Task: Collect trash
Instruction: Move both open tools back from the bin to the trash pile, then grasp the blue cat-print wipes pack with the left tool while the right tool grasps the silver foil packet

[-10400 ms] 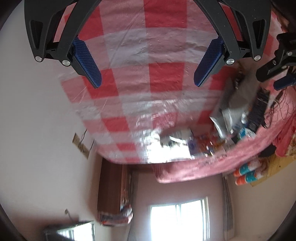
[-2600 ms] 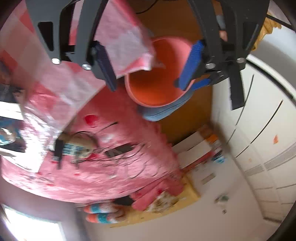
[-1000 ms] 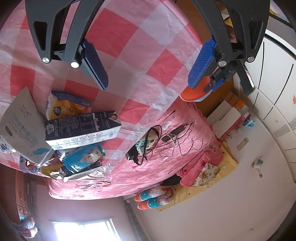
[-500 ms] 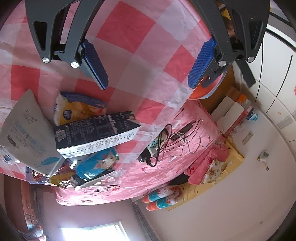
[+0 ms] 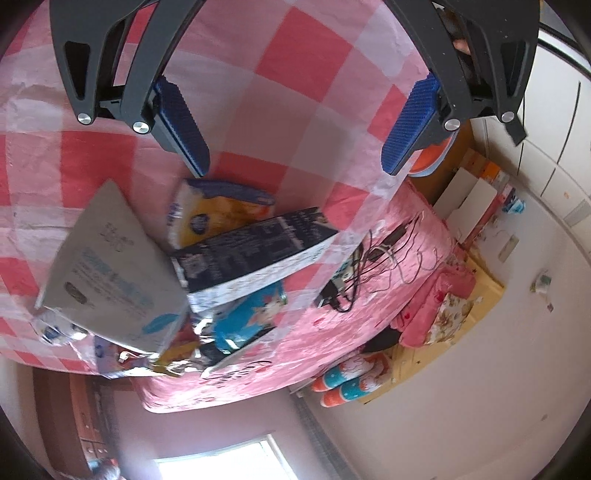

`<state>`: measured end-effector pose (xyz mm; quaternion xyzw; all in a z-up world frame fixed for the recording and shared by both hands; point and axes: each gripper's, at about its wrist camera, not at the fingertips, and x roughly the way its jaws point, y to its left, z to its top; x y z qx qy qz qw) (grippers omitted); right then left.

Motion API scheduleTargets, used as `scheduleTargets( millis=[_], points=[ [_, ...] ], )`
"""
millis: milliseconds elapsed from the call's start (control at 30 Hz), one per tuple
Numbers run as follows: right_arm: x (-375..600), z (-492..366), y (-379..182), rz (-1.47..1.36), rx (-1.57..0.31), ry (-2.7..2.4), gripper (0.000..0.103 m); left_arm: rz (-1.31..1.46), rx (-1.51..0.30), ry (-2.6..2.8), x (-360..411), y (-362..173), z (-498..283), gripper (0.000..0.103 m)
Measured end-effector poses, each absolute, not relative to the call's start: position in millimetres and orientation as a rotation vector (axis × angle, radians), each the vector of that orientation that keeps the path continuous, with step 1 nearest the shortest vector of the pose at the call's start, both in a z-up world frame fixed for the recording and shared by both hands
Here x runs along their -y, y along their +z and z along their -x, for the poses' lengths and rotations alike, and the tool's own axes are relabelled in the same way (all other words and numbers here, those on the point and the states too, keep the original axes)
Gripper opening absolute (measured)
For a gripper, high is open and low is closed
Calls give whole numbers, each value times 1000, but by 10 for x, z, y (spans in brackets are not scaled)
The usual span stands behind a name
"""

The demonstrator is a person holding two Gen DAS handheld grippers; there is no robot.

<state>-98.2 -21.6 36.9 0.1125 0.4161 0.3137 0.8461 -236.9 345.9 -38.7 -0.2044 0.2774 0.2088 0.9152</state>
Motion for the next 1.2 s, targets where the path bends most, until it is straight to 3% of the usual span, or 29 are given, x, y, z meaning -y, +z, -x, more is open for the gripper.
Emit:
scheduleTargets(
  millis=[400, 700, 1200],
  points=[
    [773, 844, 435, -313, -831, 593, 93, 257, -599, 262, -2891, 525, 1954, 78],
    [1402, 608, 514, -373, -813, 492, 93, 81, -632, 5, -2070, 962, 1107, 84],
    [1814, -21, 574, -288, -811, 433, 93, -129, -893, -258, -1498, 615, -518, 85]
  ],
)
